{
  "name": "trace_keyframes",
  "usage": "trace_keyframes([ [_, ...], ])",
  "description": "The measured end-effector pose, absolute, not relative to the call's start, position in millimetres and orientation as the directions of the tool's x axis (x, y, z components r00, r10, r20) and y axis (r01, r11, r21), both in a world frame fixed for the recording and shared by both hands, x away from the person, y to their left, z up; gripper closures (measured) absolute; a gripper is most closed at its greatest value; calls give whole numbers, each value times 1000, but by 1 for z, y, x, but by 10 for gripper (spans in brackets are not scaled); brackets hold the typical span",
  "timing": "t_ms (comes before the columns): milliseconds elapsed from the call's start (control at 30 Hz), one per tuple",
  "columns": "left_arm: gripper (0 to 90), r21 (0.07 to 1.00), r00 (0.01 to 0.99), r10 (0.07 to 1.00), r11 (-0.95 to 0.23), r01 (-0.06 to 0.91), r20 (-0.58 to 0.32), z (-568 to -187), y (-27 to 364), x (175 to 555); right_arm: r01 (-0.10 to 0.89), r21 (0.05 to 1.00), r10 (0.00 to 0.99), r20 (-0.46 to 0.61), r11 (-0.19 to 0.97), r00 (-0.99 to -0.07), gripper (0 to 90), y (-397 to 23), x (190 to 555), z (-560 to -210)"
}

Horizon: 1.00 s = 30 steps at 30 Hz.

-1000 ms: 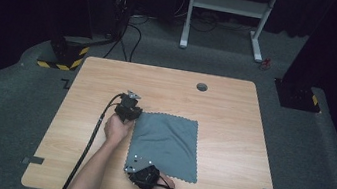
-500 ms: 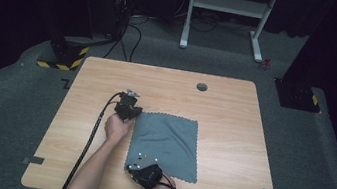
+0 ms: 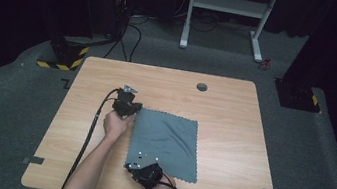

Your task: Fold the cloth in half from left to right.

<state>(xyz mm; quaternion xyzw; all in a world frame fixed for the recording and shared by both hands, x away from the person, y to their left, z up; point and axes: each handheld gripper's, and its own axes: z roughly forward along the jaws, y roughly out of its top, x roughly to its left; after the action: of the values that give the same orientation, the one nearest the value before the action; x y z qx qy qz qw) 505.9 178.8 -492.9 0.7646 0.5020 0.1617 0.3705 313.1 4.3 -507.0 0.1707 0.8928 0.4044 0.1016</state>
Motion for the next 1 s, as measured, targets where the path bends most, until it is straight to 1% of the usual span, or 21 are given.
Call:
trace_keyframes([
  [400,900,732,441,892,-234,640,-101,-482,193,503,220,763,369,-26,608,-929,900,12,315,-497],
  [633,900,728,442,893,-250,638,-81,-473,203,497,198,785,346,-21,587,-938,900,19,313,-491],
  [767,900,730,456,886,-257,633,-84,-476,194,498,206,789,356,-18,579,-934,900,12,313,-494],
  [1000,900,725,493,864,-276,632,-101,-483,166,504,230,791,402,-22,567,-915,900,-17,313,-496],
])
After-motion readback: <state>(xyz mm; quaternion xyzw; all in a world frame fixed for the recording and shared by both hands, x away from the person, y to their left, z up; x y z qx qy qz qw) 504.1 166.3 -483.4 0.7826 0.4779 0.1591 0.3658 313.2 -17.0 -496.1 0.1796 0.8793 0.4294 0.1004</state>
